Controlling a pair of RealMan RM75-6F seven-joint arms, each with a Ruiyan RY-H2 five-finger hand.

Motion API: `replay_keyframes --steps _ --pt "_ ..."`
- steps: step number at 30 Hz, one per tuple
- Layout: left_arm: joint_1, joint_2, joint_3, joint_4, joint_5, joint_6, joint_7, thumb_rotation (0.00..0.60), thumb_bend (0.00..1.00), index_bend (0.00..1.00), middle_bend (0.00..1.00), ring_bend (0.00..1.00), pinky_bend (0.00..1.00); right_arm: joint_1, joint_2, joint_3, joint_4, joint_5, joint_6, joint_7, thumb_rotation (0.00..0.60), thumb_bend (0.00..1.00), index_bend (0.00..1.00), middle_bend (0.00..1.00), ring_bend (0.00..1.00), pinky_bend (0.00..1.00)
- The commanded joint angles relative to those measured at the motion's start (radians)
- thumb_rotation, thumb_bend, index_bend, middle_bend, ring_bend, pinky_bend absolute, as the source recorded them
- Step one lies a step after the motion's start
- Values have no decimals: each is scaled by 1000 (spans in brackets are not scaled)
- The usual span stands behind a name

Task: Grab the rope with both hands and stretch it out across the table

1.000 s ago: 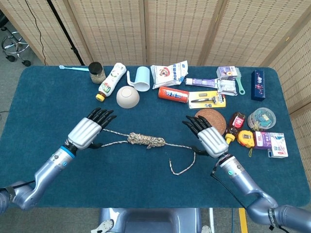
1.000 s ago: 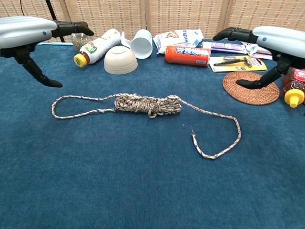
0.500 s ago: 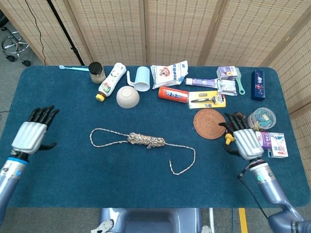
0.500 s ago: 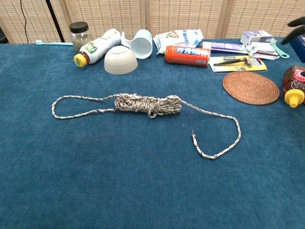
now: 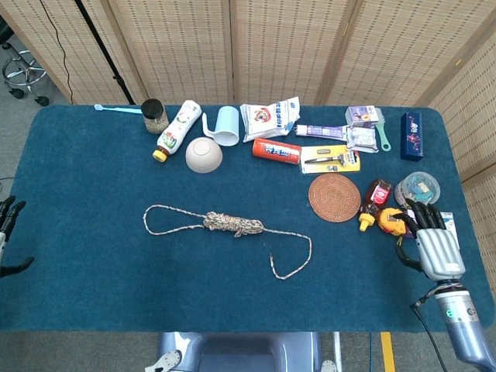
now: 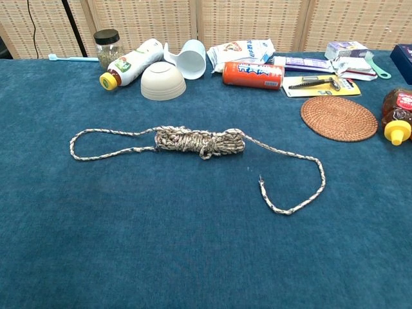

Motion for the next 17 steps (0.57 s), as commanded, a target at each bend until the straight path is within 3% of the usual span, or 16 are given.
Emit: replay_keyframes --steps 1,9,17 --pt "42 18 20 -21 21 35 1 600 139 57 0 0 0 -31 15 -10 -24 -2 30 -14 600 377 248 66 39 0" --pt "115 41 41 -56 49 86 -7 600 140 68 0 0 0 -105 35 -24 -65 -14 106 -36 600 377 250 70 39 0" --pt "117 42 24 -66 63 66 -12 600 139 69 0 0 0 -134 37 -13 -61 -13 122 -23 600 376 250 70 38 0"
